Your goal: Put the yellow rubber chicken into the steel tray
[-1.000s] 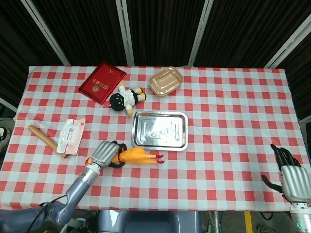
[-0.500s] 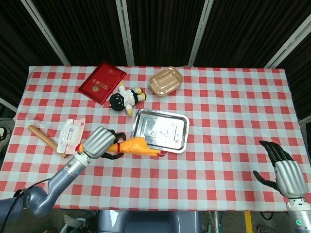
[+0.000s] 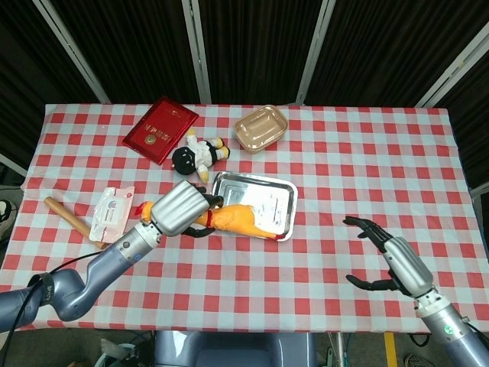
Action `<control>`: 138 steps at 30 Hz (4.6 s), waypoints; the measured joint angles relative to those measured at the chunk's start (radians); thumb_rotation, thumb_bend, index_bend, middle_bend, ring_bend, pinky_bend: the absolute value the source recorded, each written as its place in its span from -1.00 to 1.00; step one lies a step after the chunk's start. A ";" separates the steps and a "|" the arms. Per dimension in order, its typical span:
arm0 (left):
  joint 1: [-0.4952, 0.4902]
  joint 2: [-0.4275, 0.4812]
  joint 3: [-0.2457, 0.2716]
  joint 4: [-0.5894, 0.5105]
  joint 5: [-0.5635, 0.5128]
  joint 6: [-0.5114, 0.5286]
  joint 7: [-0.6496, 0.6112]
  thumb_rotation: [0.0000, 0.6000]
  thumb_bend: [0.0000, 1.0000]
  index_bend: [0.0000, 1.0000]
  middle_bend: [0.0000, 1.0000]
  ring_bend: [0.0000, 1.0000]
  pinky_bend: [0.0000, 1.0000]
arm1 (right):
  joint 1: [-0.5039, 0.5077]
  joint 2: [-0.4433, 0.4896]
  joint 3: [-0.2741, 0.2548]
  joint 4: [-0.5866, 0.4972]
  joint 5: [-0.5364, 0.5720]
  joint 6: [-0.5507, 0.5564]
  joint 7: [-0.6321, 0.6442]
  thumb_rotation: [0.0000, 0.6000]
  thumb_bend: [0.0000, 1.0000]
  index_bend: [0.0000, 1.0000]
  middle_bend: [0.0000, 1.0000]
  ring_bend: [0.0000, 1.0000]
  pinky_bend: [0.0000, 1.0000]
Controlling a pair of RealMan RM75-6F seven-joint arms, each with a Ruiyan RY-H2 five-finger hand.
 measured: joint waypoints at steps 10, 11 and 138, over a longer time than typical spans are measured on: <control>-0.086 -0.030 -0.066 -0.045 -0.110 -0.042 0.106 1.00 0.19 0.27 0.35 0.19 0.51 | 0.175 0.008 0.043 -0.055 0.101 -0.218 0.121 1.00 -0.58 -0.85 -0.67 -0.68 -0.40; -0.092 -0.031 -0.070 -0.049 -0.121 -0.046 0.114 1.00 0.18 0.27 0.35 0.19 0.51 | 0.183 0.005 0.046 -0.056 0.112 -0.229 0.117 1.00 -0.58 -0.85 -0.67 -0.68 -0.40; -0.334 -0.114 0.008 -0.090 -0.499 0.019 0.312 1.00 0.10 0.23 0.32 0.19 0.51 | 0.316 -0.153 0.187 0.021 0.472 -0.517 -0.115 1.00 -0.93 -1.00 -1.00 -1.00 -0.96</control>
